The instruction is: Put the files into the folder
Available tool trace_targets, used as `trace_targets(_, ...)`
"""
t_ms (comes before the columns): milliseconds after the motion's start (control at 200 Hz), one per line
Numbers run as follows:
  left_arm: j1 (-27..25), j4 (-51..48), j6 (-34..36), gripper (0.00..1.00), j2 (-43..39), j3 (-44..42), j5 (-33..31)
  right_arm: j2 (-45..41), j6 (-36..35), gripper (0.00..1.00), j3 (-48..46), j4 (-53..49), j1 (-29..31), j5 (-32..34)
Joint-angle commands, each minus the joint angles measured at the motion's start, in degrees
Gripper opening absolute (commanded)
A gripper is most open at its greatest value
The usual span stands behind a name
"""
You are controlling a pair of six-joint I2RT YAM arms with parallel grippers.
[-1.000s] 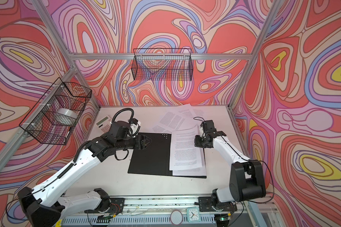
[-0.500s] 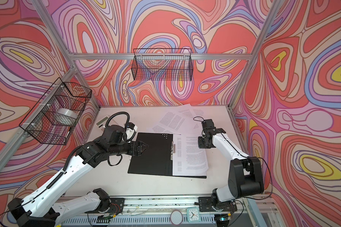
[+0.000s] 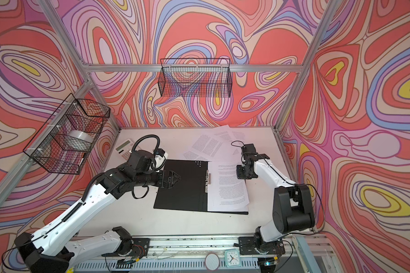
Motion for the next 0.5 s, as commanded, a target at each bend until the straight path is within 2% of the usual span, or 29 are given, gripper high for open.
trace_targets(0,0.42,-1.29,0.72,0.97,0.06,-0.55,0.28,0.84,1.35,0.00,-0.09,1.47,-0.13,-1.62)
trace_targets(496,0.51,-1.22,0.65,0.98,0.30,-0.47,1.31,0.75,6.08,0.00,-1.85,1.75,-0.19,-4.13)
